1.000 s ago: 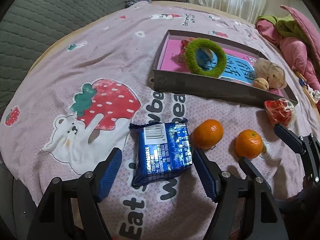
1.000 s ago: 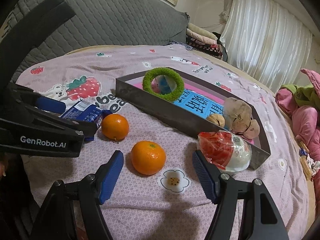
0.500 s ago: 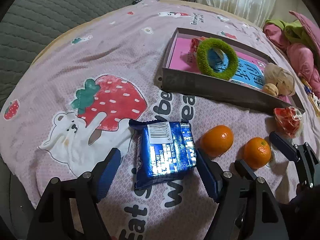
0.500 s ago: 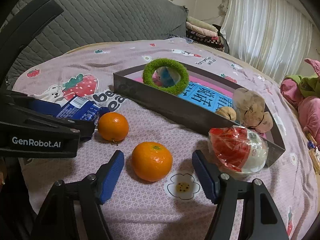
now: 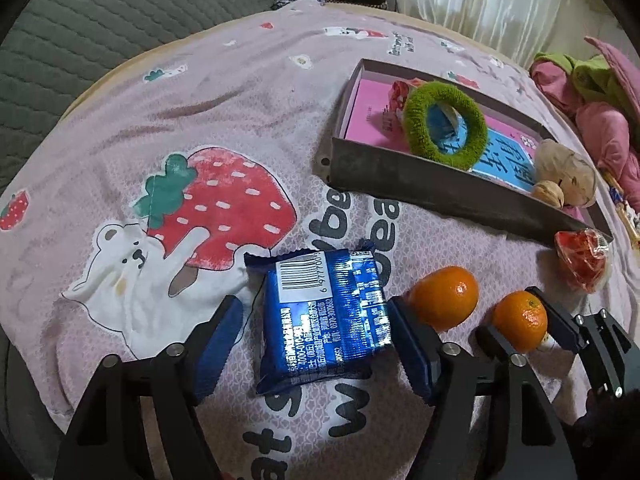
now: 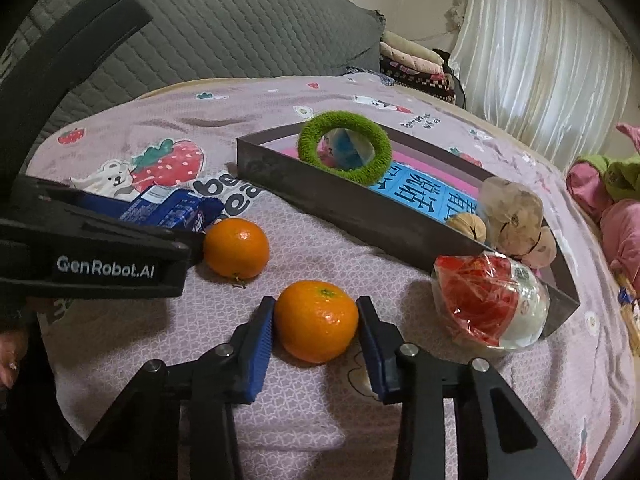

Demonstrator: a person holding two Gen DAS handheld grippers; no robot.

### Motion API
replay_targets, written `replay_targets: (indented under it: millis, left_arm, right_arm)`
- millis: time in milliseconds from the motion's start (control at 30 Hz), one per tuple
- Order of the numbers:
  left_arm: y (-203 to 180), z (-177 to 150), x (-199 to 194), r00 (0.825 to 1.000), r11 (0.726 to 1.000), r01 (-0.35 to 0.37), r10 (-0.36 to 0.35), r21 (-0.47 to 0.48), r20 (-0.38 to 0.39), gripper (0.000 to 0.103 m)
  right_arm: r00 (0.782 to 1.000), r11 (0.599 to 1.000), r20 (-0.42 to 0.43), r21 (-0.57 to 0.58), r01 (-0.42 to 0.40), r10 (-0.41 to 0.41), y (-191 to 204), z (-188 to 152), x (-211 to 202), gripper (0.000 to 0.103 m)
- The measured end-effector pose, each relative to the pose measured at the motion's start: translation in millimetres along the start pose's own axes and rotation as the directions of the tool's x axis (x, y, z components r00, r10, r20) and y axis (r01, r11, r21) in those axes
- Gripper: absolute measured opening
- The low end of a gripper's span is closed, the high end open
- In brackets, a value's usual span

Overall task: Organize objects
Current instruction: 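Grasp the blue snack packet with left tool while right tool grasps the tangerine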

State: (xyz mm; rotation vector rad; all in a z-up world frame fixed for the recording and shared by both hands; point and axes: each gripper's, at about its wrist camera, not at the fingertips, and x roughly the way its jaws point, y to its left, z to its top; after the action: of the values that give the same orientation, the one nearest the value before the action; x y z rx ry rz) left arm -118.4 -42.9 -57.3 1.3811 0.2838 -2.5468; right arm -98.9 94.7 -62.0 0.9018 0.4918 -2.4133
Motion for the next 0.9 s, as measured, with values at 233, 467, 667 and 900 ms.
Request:
replay_targets:
  millis: [233,467,667,900]
  left_arm:
    - [0,2,0,1.0,1.0,0.002,-0.002,0.018,0.021,0.059]
    - [0,1,-3,0.999,0.999,0.013,-0.015,0.042,0.046,0.057]
    - [-1,1,-9,0.998,0.999,0.026,-0.029,0.048,0.062,0.057]
    - [-8,1,-18,0.995,0.996,0.046,-0.052,0.07,0.084,0.056]
  right_arm:
    - [1.0,1.0,0.003,0.004,-0.006,0.006,-1,0,-1,0.04]
    - [1.0,1.0,0.012,0.015,-0.015,0.015,-3,1,-3,0.04]
    - [1.0,1.0,0.025,0.021,-0.02,0.019,-3,2,-8,0.04]
    - [0.998,0.998,0.054,0.057,-0.027,0.023,-11,4,-17,0.04]
